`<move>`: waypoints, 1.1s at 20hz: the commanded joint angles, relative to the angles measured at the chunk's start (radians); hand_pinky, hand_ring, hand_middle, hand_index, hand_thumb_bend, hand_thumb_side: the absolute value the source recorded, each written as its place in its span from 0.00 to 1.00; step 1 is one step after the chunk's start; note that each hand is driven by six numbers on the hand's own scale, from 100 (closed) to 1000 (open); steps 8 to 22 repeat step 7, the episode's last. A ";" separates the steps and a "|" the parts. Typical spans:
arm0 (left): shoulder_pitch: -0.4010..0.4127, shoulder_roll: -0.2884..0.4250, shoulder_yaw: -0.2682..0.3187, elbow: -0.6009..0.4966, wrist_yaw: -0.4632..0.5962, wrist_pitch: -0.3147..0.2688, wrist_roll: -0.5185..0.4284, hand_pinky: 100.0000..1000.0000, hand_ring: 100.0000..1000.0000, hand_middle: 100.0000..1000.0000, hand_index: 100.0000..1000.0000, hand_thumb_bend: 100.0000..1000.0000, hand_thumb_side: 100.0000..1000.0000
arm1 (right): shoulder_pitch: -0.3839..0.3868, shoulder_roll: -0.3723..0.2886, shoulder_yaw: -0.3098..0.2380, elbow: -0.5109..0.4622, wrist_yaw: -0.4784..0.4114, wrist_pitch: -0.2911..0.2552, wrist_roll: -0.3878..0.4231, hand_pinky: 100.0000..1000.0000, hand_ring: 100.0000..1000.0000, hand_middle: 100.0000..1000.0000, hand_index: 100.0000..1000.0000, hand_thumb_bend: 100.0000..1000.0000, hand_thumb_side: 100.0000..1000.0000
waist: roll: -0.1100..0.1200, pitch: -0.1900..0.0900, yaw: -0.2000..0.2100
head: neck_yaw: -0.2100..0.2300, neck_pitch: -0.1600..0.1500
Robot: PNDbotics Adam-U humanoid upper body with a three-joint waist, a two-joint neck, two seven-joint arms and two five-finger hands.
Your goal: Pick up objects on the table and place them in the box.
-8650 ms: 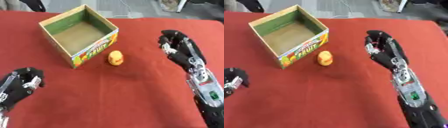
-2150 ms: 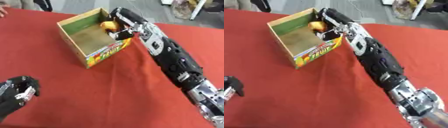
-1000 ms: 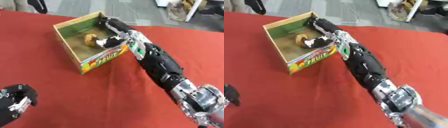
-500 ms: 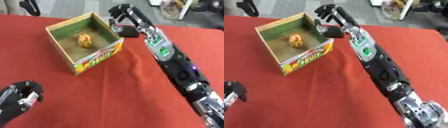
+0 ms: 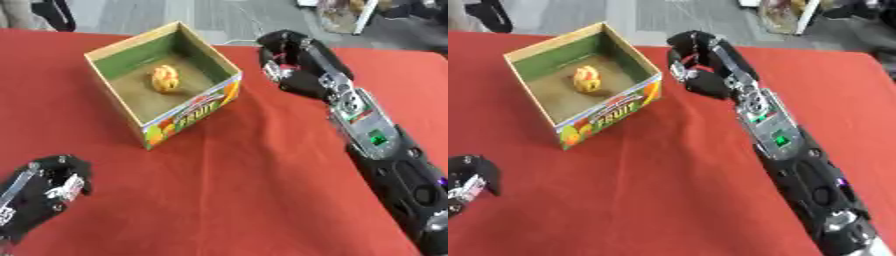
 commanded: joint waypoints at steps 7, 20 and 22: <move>-0.003 0.017 0.011 -0.024 0.001 -0.002 0.007 0.46 0.45 0.48 0.49 0.05 0.30 | 0.096 0.042 -0.050 -0.103 -0.003 0.022 -0.035 0.54 0.61 0.56 0.72 0.00 0.33 | 0.004 -0.016 -0.017 | 0.035 0.028; -0.003 0.017 0.011 -0.024 0.001 -0.002 0.007 0.46 0.45 0.48 0.49 0.05 0.30 | 0.096 0.042 -0.050 -0.103 -0.003 0.022 -0.035 0.54 0.61 0.56 0.72 0.00 0.33 | 0.004 -0.016 -0.017 | 0.035 0.028; -0.003 0.017 0.011 -0.024 0.001 -0.002 0.007 0.46 0.45 0.48 0.49 0.05 0.30 | 0.096 0.042 -0.050 -0.103 -0.003 0.022 -0.035 0.54 0.61 0.56 0.72 0.00 0.33 | 0.004 -0.016 -0.017 | 0.035 0.028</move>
